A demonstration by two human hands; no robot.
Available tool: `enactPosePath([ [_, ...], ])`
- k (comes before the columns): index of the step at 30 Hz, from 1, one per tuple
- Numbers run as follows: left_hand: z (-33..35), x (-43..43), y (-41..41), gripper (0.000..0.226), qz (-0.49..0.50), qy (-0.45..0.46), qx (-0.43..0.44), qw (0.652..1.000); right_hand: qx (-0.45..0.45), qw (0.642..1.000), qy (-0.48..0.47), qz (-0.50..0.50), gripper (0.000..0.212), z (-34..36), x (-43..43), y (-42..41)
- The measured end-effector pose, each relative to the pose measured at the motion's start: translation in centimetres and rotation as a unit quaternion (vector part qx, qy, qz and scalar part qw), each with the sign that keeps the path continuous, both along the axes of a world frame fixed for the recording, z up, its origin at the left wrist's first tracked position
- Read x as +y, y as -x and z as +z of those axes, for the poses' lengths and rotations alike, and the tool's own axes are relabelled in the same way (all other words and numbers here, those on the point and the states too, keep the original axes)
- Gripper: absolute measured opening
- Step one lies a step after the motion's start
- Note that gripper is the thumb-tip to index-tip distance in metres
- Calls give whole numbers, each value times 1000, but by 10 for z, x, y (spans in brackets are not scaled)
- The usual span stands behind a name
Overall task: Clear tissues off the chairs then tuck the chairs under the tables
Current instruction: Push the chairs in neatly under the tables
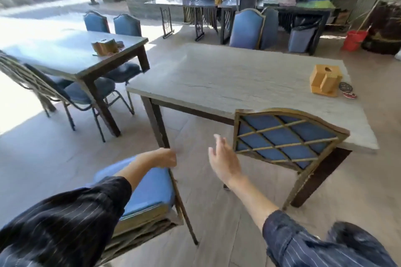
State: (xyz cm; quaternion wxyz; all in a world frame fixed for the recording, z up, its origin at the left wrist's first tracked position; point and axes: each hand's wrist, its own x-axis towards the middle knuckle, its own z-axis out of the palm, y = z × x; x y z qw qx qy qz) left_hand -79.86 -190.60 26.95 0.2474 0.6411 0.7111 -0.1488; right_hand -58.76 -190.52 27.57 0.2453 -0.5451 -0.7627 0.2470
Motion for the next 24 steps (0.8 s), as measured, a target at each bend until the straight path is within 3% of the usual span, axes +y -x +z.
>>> enactPosePath([
  [3,-2,-82,83,38,54,94,-30,994,-12,980,84,180,38,9,-71,96],
  [7,6,-207,173,32,145,73,-91,983,-120,929,168,308,52,10,-150,178],
  [9,-1,-266,186,42,211,40,-135,967,-161,939,157,260,51,8,-162,185],
  [11,-8,-302,181,46,278,-66,-168,943,-157,957,129,206,55,7,-163,183],
  [14,-2,-312,160,54,330,-216,-147,907,-116,970,125,174,49,12,-170,180],
  [17,1,-328,138,49,286,-304,-94,904,-102,975,124,151,50,14,-171,174],
  [19,-2,-343,128,48,253,-368,-47,893,-173,964,125,157,53,19,-166,168],
  [21,-6,-347,128,57,240,-378,-22,894,-240,948,117,175,55,21,-164,165],
  [24,-12,-341,138,66,205,-373,11,905,-264,944,86,175,50,16,-168,161],
])
